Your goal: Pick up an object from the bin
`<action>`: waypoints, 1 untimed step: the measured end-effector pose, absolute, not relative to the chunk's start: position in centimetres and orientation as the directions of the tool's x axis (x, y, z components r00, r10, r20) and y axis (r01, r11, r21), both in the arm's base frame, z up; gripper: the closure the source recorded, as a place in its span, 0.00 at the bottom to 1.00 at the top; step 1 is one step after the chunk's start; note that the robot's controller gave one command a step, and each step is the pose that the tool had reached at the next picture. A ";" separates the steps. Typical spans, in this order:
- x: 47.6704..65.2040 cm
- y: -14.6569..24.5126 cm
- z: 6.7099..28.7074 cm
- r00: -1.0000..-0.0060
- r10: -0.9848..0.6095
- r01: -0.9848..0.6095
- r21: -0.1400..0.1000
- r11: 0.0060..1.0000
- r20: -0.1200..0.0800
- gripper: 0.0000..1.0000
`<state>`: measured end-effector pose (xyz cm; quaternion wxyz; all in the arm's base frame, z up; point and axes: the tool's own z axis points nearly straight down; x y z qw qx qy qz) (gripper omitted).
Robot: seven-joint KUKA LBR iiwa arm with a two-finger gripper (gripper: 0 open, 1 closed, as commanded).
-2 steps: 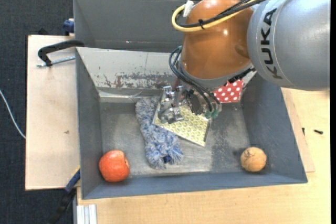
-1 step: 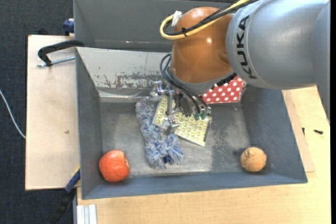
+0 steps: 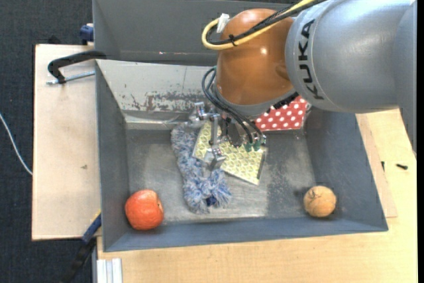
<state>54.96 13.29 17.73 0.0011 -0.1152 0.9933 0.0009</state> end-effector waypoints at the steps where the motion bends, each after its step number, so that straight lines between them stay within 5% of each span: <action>1: 54.6 13.8 7.6 -0.878 -0.479 -0.479 0.001 0.878 -0.007 1.00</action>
Offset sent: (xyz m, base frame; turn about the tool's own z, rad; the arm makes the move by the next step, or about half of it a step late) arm 0.0000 0.0000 0.0000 0.0000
